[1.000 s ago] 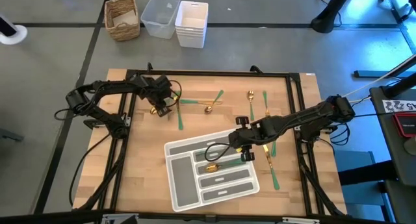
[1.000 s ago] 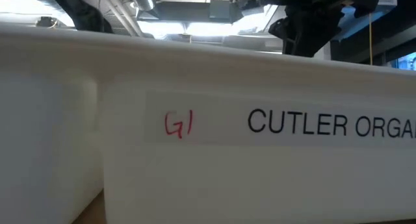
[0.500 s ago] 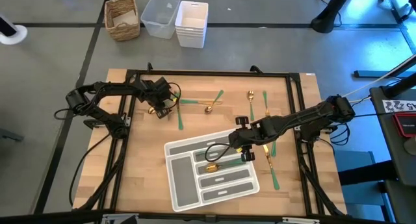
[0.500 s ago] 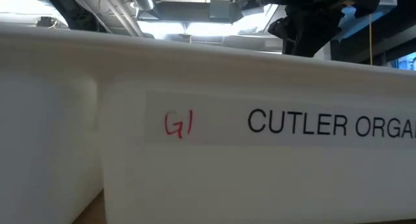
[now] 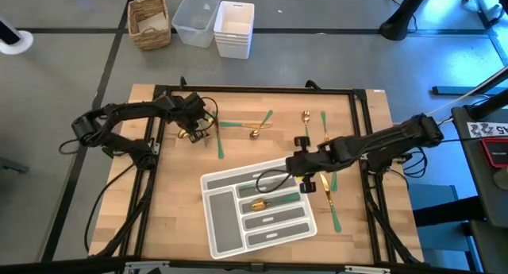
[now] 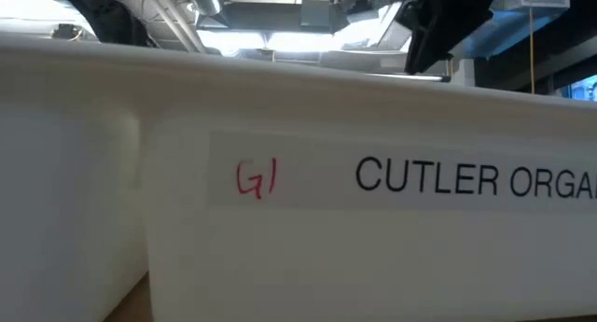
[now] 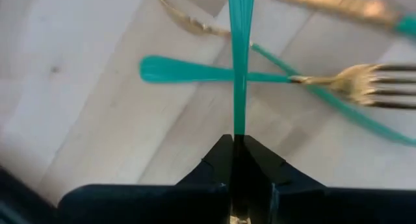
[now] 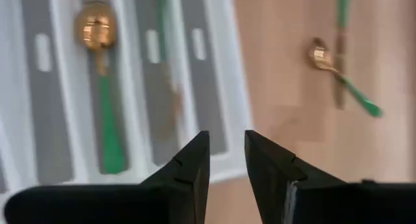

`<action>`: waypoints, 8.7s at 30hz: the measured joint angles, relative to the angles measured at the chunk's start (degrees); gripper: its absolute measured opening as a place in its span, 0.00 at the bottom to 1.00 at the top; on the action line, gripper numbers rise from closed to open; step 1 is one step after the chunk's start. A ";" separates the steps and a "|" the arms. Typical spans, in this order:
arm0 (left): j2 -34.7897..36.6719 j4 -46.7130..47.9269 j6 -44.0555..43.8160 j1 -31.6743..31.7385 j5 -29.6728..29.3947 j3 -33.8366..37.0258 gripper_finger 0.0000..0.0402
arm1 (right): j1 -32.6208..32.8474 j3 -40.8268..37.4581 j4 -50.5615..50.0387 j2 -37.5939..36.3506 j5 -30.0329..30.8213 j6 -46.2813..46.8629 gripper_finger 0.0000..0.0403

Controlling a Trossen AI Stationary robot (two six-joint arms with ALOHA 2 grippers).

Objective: Sort silverware
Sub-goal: Put the green spoon into the white silverware tray, then put the green fork into the white silverware tray

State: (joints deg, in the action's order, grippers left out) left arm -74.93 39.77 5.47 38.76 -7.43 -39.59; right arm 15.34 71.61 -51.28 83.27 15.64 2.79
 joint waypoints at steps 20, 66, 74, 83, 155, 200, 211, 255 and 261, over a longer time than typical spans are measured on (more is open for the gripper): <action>6.46 -38.88 -24.70 -32.55 17.45 -2.14 0.02 | -12.94 -0.02 -10.54 -9.03 8.81 -2.01 0.25; -37.03 -40.66 -18.22 -53.02 13.01 -25.53 0.15 | -42.76 -34.44 31.47 -12.88 -2.07 26.42 0.25; -35.55 -41.91 -18.95 -52.68 12.68 -25.48 0.22 | -42.76 -37.80 34.80 -12.88 2.34 27.76 0.25; -27.87 -37.09 -17.31 -49.88 13.68 -25.77 0.19 | -42.76 -38.49 38.53 -6.92 2.30 30.74 0.25; 8.32 -24.77 -21.54 -29.55 7.11 2.67 0.18 | 0.77 -6.56 34.98 15.71 -16.24 7.02 0.01; 8.32 -25.40 -31.80 -25.05 6.32 2.67 0.18 | 1.78 10.31 10.54 24.21 -8.40 0.74 0.29; 8.32 -16.63 -17.62 -14.99 4.07 2.12 0.18 | 1.82 16.63 -6.04 24.21 0.30 -3.33 0.29; -3.28 -18.18 43.01 -6.73 -4.77 6.54 0.18 | 1.87 16.63 -13.29 24.15 2.82 -3.06 0.29; -5.62 -20.84 45.56 -6.73 -5.90 6.54 0.18 | 1.87 16.63 -13.29 24.15 2.80 -3.06 0.29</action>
State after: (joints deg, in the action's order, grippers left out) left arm -80.55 18.93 51.03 32.03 -13.32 -33.06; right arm 17.21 88.25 -64.58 107.42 18.44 -0.27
